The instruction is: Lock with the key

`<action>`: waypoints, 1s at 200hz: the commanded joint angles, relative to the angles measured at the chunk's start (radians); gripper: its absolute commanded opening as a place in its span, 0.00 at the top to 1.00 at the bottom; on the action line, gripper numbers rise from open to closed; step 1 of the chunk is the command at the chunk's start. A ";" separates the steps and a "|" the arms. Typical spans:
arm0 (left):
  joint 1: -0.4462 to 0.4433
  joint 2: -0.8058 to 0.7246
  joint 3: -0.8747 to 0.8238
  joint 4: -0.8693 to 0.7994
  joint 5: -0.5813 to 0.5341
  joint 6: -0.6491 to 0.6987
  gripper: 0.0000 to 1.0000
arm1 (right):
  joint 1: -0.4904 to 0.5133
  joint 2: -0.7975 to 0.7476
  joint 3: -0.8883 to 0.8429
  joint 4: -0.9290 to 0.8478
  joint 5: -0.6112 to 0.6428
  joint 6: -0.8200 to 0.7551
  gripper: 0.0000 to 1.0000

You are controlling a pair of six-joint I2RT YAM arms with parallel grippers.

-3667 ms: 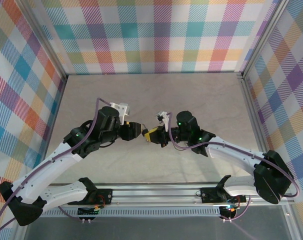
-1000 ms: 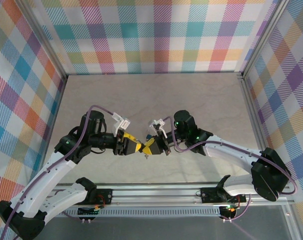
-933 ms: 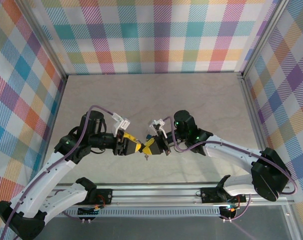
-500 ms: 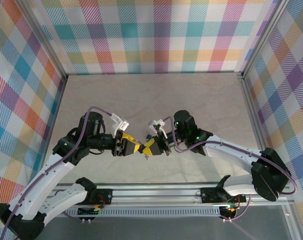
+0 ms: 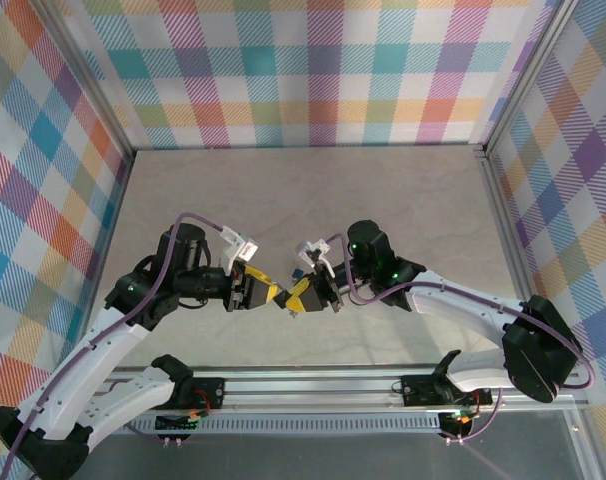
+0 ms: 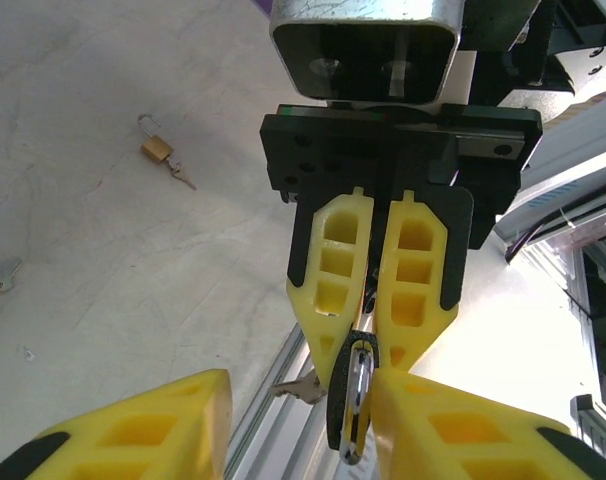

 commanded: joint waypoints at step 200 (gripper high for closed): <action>0.009 -0.033 0.027 -0.004 -0.032 0.012 0.29 | 0.035 0.032 0.059 0.014 -0.089 -0.019 1.00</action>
